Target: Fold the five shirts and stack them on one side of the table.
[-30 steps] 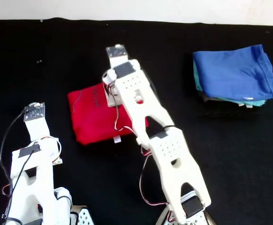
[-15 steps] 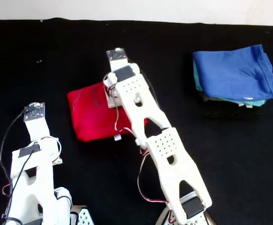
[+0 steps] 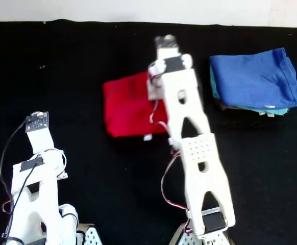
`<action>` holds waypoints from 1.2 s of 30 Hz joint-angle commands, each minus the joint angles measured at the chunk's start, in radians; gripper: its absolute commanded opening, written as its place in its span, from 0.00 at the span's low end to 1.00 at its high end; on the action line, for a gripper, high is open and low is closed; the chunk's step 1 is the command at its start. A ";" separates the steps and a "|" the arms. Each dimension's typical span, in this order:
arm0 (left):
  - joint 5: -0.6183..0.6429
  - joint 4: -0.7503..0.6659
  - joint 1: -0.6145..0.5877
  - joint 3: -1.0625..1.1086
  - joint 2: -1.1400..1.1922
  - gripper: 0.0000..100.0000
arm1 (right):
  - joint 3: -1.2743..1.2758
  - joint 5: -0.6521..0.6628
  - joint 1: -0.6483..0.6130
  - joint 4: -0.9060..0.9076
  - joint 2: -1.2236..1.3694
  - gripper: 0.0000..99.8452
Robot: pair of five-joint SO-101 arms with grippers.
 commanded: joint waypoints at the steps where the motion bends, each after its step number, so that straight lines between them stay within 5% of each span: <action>1: 0.011 -0.032 0.013 -0.001 -0.001 0.01 | 0.016 0.071 0.044 0.013 -0.211 0.01; 9: 0.011 -0.032 0.013 -0.001 -0.001 0.01 | 0.320 0.178 0.171 0.007 -0.622 0.01; 22: 0.011 -0.032 0.013 -0.001 -0.001 0.01 | 0.338 0.364 0.308 -0.018 -0.946 0.01; 36: 0.011 -0.032 0.013 -0.001 -0.001 0.01 | 0.348 0.453 0.515 -0.157 -0.783 0.01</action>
